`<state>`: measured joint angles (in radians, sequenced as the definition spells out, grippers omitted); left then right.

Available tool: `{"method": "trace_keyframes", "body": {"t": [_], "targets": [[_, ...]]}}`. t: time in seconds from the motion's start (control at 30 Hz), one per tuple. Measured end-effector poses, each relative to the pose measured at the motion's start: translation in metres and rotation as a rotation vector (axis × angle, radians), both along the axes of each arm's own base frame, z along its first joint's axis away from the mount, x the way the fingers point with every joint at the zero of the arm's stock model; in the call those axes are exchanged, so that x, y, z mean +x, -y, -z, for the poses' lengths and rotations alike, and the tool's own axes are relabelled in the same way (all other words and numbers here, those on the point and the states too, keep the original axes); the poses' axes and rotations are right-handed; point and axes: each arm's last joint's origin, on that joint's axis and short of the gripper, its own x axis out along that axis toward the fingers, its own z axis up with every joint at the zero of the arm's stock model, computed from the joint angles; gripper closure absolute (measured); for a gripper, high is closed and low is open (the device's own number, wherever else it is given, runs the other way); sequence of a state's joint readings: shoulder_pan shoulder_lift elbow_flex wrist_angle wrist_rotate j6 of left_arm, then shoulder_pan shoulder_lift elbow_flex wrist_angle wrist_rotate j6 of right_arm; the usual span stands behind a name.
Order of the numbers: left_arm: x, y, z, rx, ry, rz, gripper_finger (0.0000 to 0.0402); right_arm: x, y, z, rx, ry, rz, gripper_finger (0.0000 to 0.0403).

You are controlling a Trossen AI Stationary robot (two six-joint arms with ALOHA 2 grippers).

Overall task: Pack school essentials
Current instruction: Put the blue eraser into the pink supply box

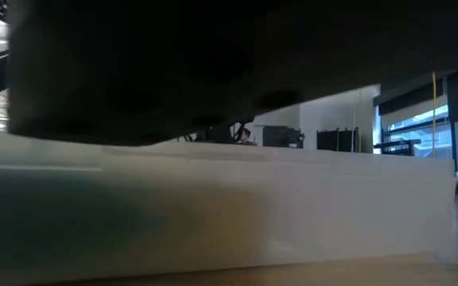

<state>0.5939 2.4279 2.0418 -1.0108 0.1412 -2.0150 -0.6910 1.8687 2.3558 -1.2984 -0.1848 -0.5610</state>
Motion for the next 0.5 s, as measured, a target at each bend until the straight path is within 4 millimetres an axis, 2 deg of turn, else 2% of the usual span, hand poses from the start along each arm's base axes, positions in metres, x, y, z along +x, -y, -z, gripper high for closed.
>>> {"method": "trace_keyframes", "body": {"t": [0.5], "targets": [[-0.0022,0.0007,0.0004,-0.03,-0.017,-0.051,0.0294,0.0,0.0,0.0,0.0,0.0,0.0,0.028]]}}
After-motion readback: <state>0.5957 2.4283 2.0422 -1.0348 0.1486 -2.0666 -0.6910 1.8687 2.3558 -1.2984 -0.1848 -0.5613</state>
